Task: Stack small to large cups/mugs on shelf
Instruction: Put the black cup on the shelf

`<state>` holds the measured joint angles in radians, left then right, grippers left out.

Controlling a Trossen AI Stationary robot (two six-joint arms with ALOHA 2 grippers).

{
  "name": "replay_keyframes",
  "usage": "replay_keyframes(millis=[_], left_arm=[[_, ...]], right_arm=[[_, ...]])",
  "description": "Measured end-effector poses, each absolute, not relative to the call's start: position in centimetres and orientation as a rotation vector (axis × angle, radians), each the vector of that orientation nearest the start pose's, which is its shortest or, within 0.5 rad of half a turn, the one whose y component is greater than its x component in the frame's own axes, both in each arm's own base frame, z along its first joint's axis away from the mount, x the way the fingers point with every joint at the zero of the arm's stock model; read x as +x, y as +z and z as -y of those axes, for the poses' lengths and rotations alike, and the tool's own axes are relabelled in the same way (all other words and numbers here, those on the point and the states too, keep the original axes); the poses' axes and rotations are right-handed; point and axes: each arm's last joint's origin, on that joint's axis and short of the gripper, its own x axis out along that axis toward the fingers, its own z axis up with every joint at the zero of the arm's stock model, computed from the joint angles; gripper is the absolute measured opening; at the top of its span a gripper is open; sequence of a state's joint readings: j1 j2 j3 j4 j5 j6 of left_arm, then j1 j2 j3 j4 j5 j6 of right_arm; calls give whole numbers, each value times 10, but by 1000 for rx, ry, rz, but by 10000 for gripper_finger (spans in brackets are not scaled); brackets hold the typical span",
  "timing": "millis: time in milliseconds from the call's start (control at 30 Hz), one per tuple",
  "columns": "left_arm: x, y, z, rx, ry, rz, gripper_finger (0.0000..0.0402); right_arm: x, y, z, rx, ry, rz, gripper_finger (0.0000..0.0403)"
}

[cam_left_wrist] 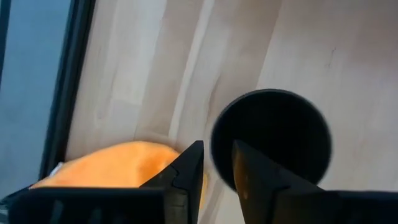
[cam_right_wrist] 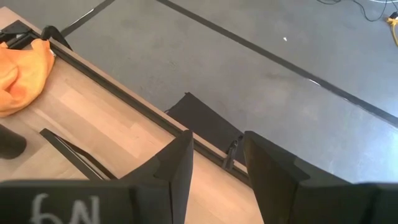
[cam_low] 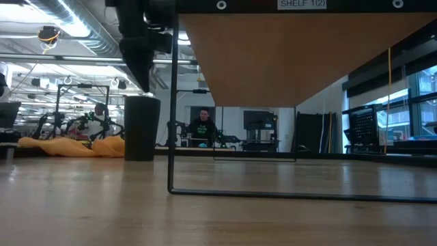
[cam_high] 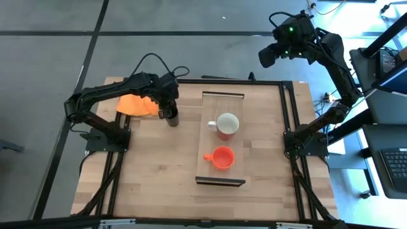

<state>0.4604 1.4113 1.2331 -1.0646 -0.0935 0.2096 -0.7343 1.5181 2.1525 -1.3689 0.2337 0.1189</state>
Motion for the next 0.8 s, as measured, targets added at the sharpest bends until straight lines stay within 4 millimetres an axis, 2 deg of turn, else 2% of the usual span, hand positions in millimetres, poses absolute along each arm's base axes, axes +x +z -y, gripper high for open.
replay_keyframes(millis=[500,800], left_arm=[[232,287,-116,-145,346,-1272,83],[229,266,-115,-182,343,-1325,83]], right_arm=[[173,497,165,270,-959,-693,145],[173,497,166,257,-955,-690,145]])
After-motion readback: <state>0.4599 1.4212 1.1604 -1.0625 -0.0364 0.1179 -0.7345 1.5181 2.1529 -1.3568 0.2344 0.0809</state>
